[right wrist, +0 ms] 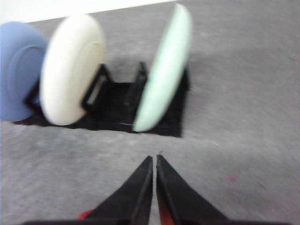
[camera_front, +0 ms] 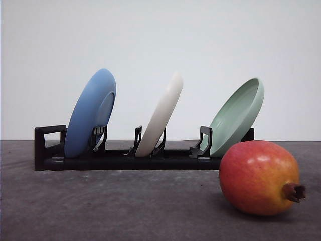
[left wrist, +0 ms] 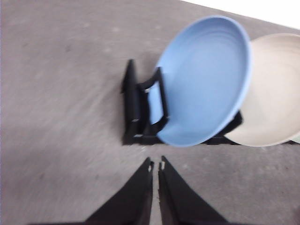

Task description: Place pomegranate in white plate

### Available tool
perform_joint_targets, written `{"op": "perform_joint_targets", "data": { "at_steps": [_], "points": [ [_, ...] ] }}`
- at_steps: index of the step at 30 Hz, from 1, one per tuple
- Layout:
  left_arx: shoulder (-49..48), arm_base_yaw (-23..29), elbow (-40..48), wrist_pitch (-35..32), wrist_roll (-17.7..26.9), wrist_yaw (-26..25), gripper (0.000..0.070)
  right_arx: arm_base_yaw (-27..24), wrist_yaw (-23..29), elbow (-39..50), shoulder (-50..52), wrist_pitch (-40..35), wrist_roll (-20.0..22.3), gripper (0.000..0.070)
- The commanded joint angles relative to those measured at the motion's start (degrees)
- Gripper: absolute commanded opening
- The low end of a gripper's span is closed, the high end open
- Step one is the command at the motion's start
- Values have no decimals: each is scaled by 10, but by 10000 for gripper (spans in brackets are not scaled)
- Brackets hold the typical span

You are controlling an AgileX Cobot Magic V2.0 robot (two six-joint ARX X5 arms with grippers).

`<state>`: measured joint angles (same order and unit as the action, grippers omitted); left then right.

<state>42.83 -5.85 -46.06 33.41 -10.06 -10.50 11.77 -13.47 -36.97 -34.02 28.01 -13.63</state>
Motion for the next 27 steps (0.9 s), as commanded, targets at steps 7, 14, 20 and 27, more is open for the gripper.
{"op": "perform_joint_targets", "data": {
  "at_steps": [7, 14, 20, 27],
  "points": [
    [39, -42, -39, -29, 51, -34, 2, 69, 0, -10, -19, -33, 14, 9],
    [39, -52, -40, -29, 66, -63, 244, 75, -1, -10, -18, -32, 24, 244],
    [39, -62, -40, -29, 67, -91, 435, 75, -1, -10, -17, -32, 23, 413],
    [40, -116, -40, -30, 126, -88, 424, 75, -3, -10, -17, -31, 23, 413]
  ]
}}
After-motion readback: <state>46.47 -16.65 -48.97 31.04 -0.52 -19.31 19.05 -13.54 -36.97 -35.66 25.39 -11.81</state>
